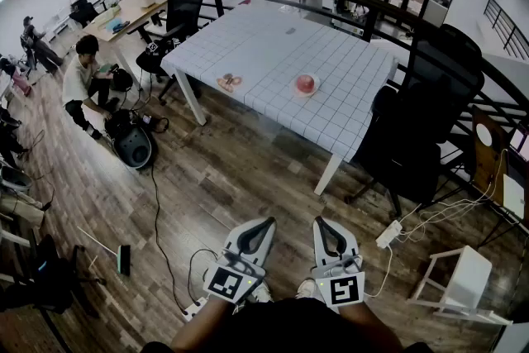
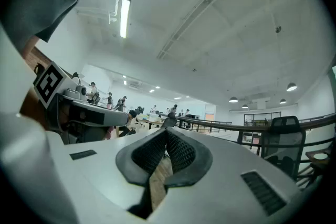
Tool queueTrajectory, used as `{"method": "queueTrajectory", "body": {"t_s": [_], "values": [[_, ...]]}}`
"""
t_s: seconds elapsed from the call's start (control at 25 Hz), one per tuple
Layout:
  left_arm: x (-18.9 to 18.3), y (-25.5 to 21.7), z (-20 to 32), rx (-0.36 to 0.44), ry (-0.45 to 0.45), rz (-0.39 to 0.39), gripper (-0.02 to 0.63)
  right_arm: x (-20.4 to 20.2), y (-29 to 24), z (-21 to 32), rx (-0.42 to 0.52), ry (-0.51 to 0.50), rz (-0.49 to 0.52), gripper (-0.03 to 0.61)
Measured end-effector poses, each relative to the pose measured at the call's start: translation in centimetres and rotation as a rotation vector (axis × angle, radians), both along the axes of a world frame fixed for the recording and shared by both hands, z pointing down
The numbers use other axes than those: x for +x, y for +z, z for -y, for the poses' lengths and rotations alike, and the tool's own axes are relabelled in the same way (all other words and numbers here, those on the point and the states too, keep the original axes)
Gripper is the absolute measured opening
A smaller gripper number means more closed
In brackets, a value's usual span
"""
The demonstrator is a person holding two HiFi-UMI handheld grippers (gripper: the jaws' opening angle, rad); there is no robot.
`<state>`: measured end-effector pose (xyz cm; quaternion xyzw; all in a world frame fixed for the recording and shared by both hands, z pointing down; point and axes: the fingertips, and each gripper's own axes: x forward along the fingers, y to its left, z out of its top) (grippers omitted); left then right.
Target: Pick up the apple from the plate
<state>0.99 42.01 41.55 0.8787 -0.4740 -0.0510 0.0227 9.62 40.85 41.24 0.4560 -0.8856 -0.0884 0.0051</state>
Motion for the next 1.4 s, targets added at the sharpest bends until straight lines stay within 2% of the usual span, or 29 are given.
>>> {"method": "queueTrajectory", "body": {"t_s": [0.24,0.48,0.68,0.88,1.2,1.4], "values": [[1.6,-0.6,0.9,0.054,-0.005,0.021,0.023,1.0,-0.7,1.0,0.041,-0.004,0.035,0.024],[1.7,-0.8,0.3,0.062,-0.010,0.036,0.023,0.5,-0.9,0.4,0.036,-0.014,0.052,0.024],[-0.7,-1.4,-0.3,0.081,-0.080,0.035,0.023,-0.7,-0.7,-0.2,0.033,-0.035,0.071,0.025],[-3.6,-1.1,-0.6,0.076,-0.114,0.038,0.023,-2.3,-0.5,-0.3,0.054,-0.060,0.043,0.025],[-6.6,-1.3,-0.2,0.079,-0.116,0.049,0.023,-4.8,-1.6,0.8,0.051,-0.055,0.031,0.025],[-7.4,-0.7,0.8,0.059,-0.083,0.057,0.023,-5.9,-2.4,1.8,0.058,-0.049,0.017,0.025]]}}
